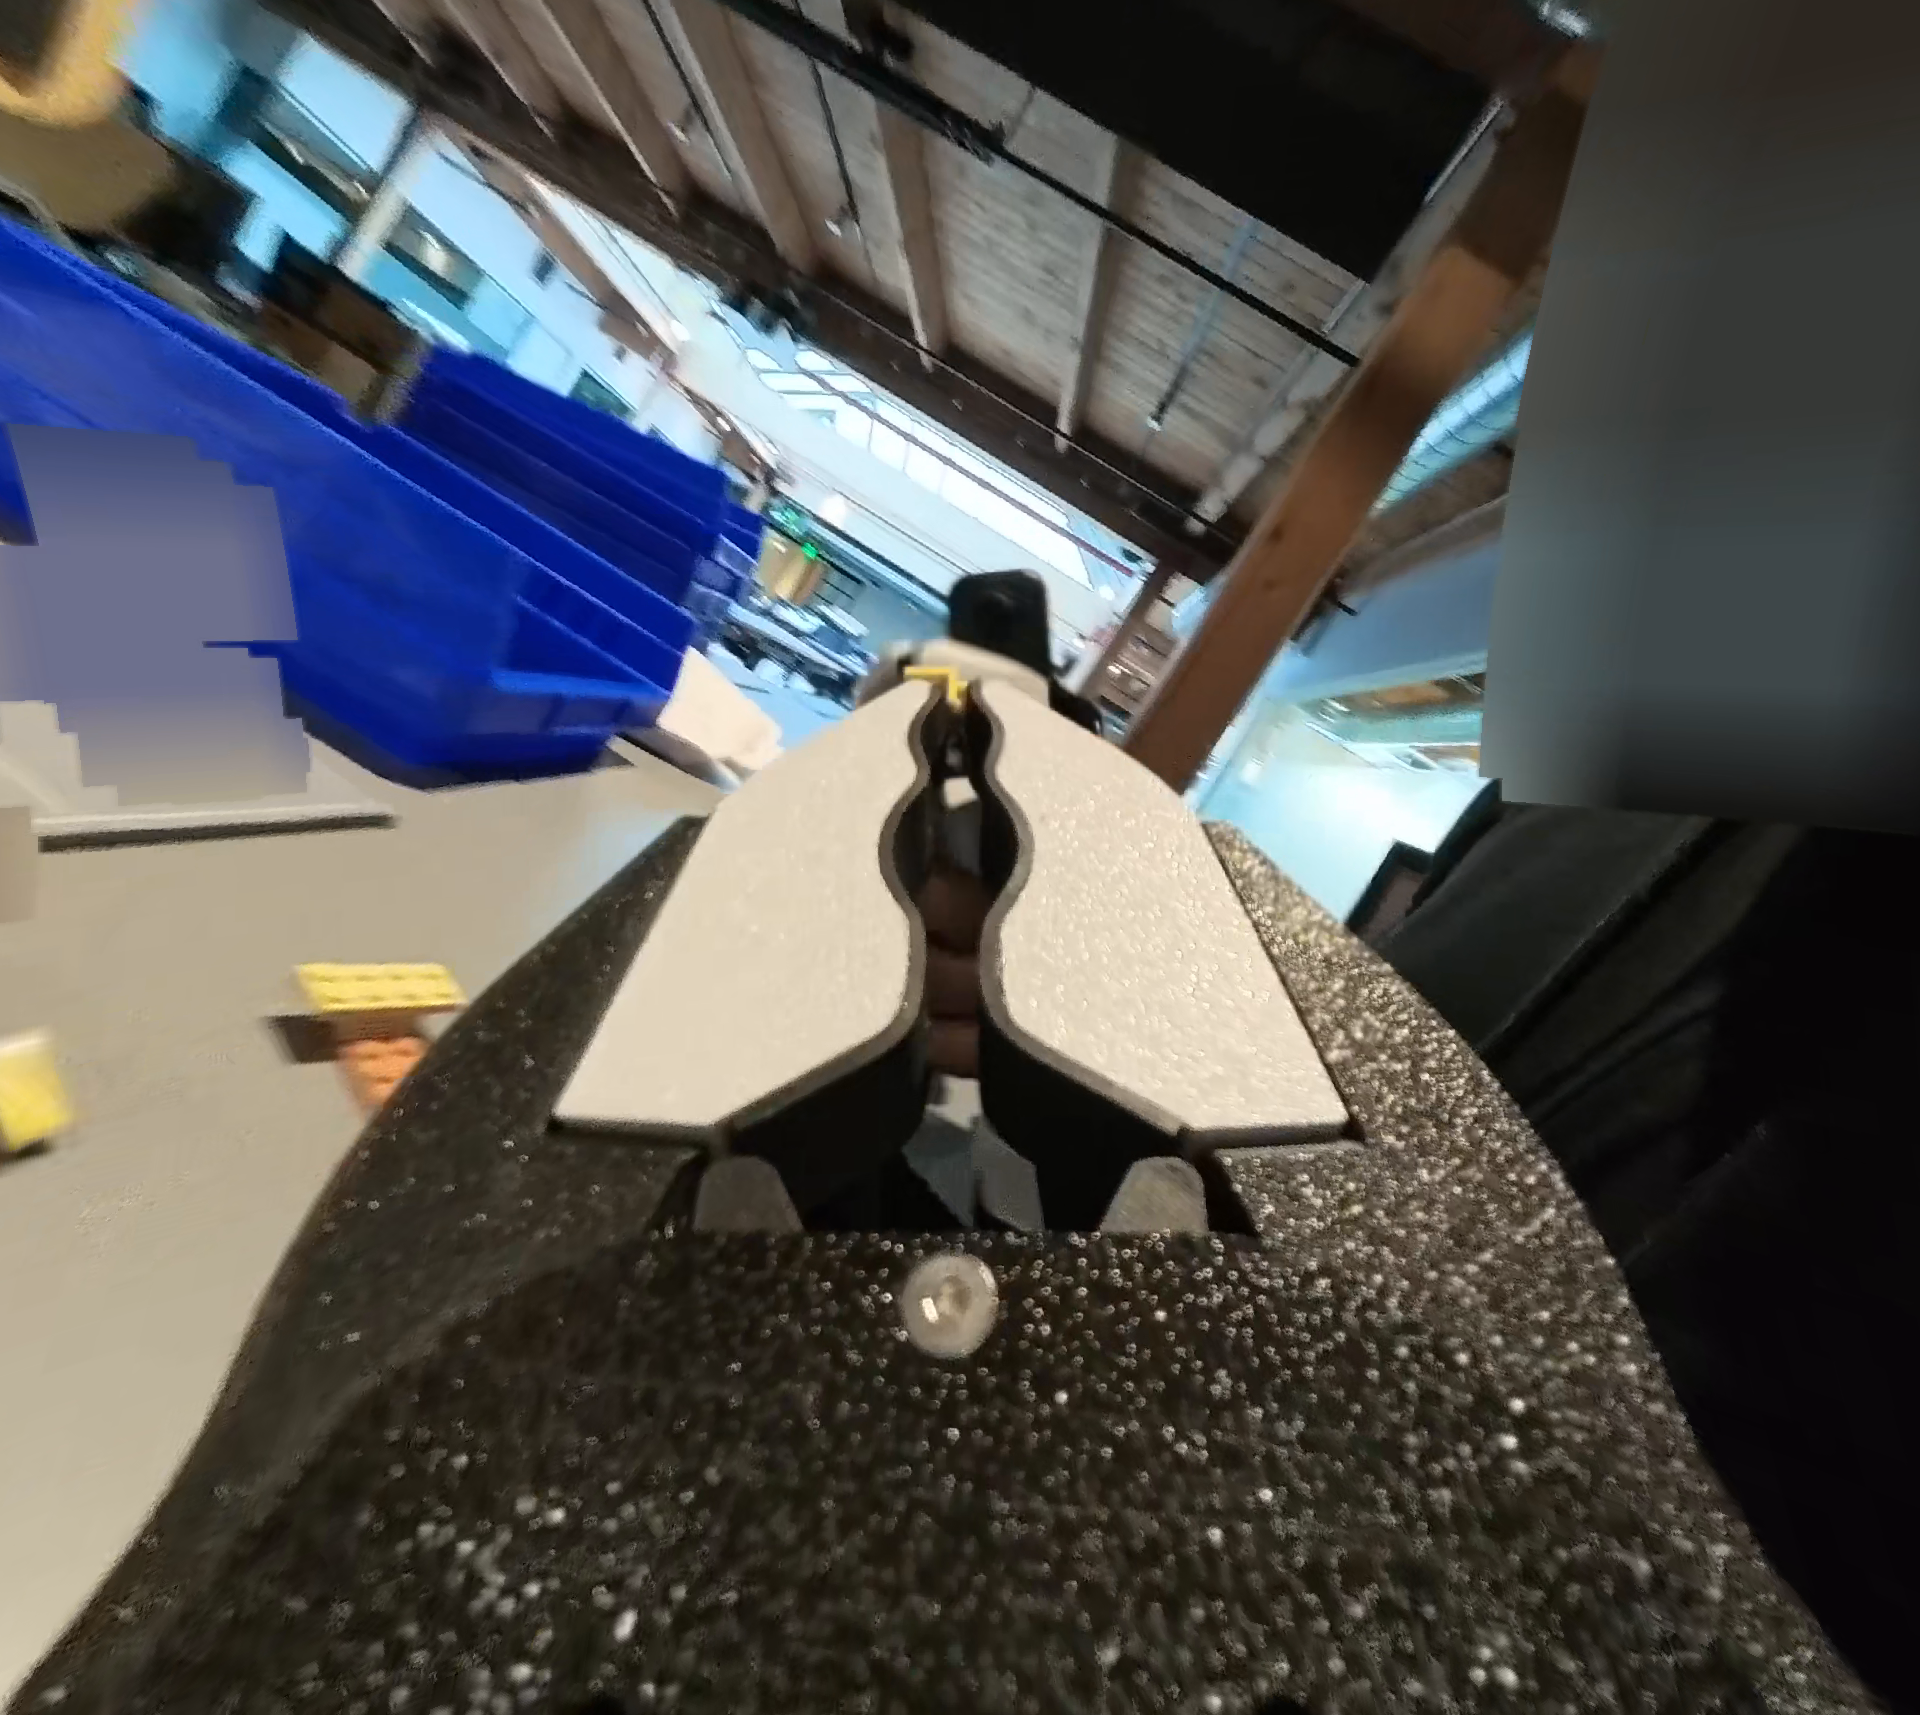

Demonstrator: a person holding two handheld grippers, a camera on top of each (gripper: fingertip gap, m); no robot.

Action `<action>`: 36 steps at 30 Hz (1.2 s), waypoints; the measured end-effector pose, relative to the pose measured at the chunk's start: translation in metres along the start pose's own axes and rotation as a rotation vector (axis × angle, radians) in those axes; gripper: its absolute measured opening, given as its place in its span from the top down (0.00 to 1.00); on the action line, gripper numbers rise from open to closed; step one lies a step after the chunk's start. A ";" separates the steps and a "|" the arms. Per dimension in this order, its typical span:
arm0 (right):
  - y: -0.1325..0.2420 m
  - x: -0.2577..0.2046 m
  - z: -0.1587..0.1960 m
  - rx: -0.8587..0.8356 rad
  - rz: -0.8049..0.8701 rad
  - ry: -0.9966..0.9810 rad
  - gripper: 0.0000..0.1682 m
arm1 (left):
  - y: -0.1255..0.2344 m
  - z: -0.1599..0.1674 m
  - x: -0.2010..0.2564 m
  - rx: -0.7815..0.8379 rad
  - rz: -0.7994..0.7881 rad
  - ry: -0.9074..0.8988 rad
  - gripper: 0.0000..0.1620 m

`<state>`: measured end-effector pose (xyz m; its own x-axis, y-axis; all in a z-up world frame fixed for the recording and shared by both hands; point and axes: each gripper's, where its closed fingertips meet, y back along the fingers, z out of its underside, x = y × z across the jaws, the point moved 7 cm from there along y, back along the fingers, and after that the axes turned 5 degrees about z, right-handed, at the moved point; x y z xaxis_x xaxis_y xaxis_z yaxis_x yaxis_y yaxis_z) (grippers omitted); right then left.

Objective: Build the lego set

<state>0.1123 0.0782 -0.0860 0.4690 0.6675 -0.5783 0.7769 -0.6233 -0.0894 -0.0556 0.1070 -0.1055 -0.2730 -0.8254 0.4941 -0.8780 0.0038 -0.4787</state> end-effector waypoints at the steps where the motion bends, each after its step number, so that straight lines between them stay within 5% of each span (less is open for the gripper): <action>1: 0.003 0.002 0.000 -0.032 0.041 0.051 1.00 | 0.005 -0.004 0.000 0.004 -0.008 -0.022 0.99; 11: -0.058 0.021 0.033 -0.644 0.359 0.611 0.94 | 0.042 -0.036 -0.010 -0.042 -0.199 -0.279 0.99; 17: -0.112 0.039 0.050 -0.814 0.507 0.818 0.95 | 0.062 -0.047 -0.006 -0.019 -0.253 -0.359 0.99; 28: -0.141 0.070 0.058 -0.917 0.707 0.736 0.90 | 0.084 -0.061 -0.007 0.050 -0.180 -0.296 0.99; 36: -0.144 0.075 0.058 -0.923 0.703 0.648 0.87 | 0.089 -0.065 -0.006 0.089 -0.126 -0.256 0.99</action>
<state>0.0115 0.1943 -0.1642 0.7997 0.5519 0.2365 0.1663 -0.5820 0.7960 -0.1576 0.1492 -0.1041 -0.0461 -0.9319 0.3598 -0.8577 -0.1477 -0.4925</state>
